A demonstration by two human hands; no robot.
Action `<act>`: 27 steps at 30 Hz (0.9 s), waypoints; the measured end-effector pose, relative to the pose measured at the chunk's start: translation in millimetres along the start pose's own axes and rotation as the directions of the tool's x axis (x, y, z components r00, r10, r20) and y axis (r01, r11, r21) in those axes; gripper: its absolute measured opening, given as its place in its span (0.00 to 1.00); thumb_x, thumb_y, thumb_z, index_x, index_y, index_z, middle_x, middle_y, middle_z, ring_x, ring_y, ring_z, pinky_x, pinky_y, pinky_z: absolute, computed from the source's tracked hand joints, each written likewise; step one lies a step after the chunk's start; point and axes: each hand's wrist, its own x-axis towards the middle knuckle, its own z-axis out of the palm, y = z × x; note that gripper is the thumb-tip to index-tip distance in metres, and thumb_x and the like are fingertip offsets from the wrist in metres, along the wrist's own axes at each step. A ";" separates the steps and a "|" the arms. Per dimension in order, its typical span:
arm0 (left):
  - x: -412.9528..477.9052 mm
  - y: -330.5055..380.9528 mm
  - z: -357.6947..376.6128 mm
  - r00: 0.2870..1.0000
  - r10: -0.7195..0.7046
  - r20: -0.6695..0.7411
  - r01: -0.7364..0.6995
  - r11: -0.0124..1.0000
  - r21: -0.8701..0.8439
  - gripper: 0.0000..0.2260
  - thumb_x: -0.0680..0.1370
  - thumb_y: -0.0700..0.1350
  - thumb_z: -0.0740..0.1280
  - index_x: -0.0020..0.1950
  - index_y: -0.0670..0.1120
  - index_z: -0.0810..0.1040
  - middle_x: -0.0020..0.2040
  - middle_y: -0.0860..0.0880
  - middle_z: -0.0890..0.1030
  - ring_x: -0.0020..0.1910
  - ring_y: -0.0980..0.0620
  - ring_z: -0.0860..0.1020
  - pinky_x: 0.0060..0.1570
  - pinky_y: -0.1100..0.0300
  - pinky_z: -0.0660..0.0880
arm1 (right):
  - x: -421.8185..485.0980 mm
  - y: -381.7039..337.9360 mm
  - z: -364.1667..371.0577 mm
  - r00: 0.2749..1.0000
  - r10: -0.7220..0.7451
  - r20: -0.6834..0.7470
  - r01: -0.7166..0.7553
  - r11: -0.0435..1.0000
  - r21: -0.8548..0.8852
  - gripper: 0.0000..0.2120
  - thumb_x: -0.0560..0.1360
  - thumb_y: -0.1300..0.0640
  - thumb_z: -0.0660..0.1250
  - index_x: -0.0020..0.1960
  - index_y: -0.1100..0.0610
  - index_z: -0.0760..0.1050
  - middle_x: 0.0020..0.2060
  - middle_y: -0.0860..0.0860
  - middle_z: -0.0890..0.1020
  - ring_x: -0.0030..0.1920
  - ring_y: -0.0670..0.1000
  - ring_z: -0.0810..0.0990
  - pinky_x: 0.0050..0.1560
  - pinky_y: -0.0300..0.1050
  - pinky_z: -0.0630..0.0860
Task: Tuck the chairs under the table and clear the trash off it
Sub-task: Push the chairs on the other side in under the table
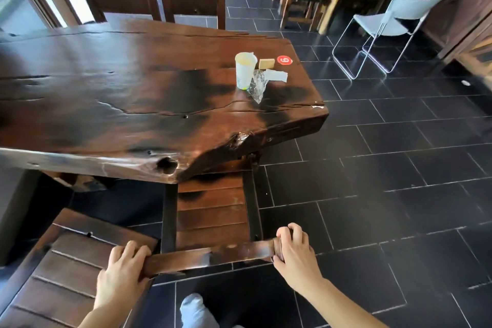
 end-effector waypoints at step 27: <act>-92.6 -90.0 -74.0 0.979 -0.184 0.089 0.204 0.907 -0.369 0.24 0.76 0.60 0.61 0.71 0.58 0.62 0.68 0.52 0.73 0.63 0.49 0.74 0.65 0.52 0.69 | 27.3 -147.9 -75.6 0.927 -0.281 0.249 0.307 0.949 -0.071 0.24 0.79 0.44 0.57 0.73 0.50 0.62 0.76 0.52 0.58 0.77 0.56 0.51 0.73 0.64 0.53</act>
